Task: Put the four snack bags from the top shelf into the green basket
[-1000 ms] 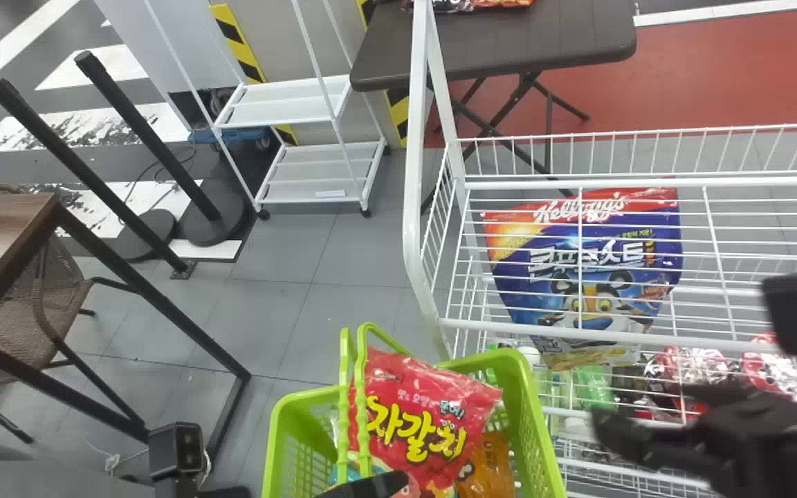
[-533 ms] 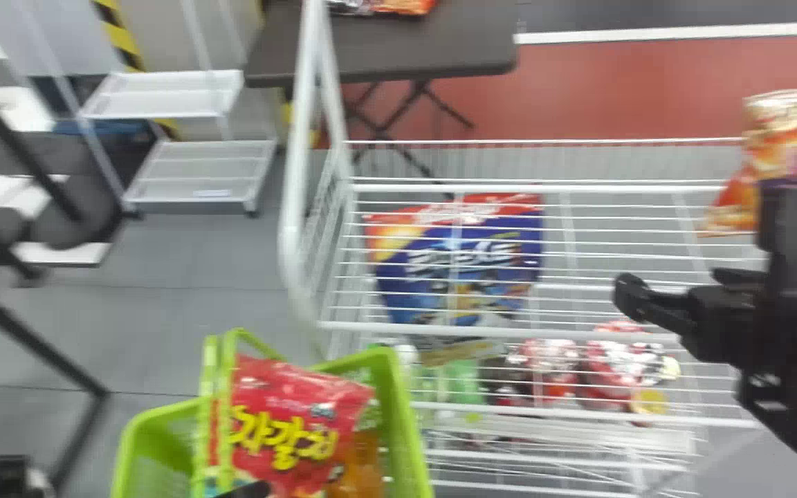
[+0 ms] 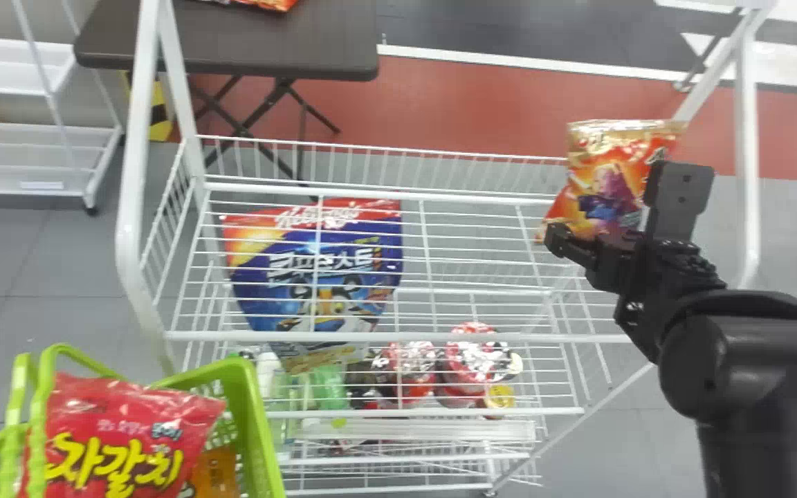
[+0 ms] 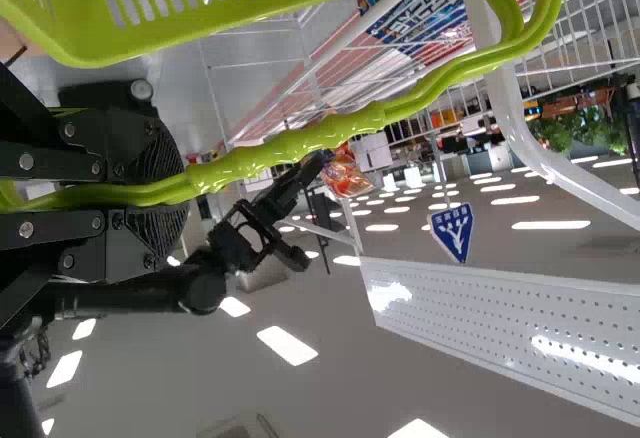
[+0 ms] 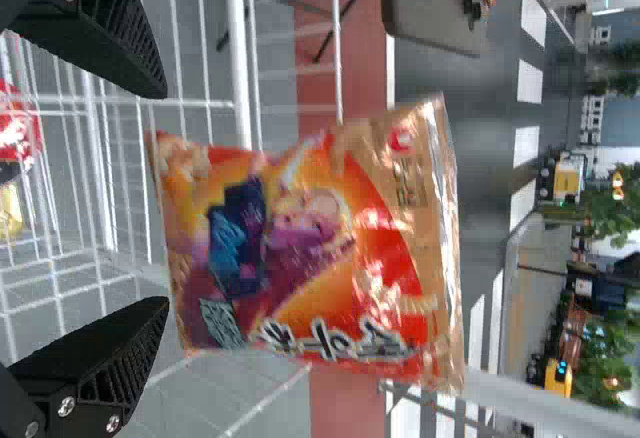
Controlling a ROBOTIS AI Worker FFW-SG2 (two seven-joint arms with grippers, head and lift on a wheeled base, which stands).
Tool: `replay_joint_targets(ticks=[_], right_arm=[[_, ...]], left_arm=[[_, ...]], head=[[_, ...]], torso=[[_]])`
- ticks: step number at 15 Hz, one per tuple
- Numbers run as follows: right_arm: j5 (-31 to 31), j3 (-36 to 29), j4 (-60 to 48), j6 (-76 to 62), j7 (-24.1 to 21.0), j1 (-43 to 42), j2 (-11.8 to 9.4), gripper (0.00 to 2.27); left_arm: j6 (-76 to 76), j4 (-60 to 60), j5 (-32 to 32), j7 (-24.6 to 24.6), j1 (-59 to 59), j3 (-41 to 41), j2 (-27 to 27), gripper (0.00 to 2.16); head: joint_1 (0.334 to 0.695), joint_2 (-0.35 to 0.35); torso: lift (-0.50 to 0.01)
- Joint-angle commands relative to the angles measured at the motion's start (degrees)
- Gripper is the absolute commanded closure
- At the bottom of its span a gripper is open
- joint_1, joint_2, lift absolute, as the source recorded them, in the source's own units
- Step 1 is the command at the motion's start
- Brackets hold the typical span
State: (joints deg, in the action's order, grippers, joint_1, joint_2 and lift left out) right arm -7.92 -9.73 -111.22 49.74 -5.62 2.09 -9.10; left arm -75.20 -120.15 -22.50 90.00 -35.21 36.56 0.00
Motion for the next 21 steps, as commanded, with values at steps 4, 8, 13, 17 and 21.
replay_joint_targets(ticks=[4, 8, 13, 17, 21], right_arm=[[3.1, -0.8, 11.7, -6.2, 0.8, -7.2, -1.8, 0.08], [3.9, -0.3, 16.8, -10.8, 3.2, -9.6, -2.2, 0.84], [3.1, -0.5, 15.3, -11.1, 4.2, -8.2, -1.6, 2.25], [2.4, -1.1, 11.1, -13.2, 4.7, -5.2, -1.2, 2.25], [-4.6, -1.5, -2.6, -14.3, 5.5, 3.5, -0.7, 2.25]], left_arm=[[0.0, 0.2, 0.0, 0.6, 0.1, 0.2, -0.1, 2.15], [0.0, 1.0, 0.0, 0.6, 0.4, 0.5, -0.1, 2.15], [0.0, 1.3, 0.3, 0.6, 0.9, 0.5, -0.1, 2.15], [0.0, 1.5, 0.3, 0.6, 1.0, 0.8, -0.1, 2.15], [0.0, 1.6, 0.3, 0.6, 1.0, 0.9, -0.1, 2.15]], head=[[0.695, -0.258], [0.695, -0.271], [0.695, -0.258], [0.695, -0.247], [0.695, -0.229]], torso=[[-0.001], [-0.001], [-0.001], [-0.001], [-0.001]])
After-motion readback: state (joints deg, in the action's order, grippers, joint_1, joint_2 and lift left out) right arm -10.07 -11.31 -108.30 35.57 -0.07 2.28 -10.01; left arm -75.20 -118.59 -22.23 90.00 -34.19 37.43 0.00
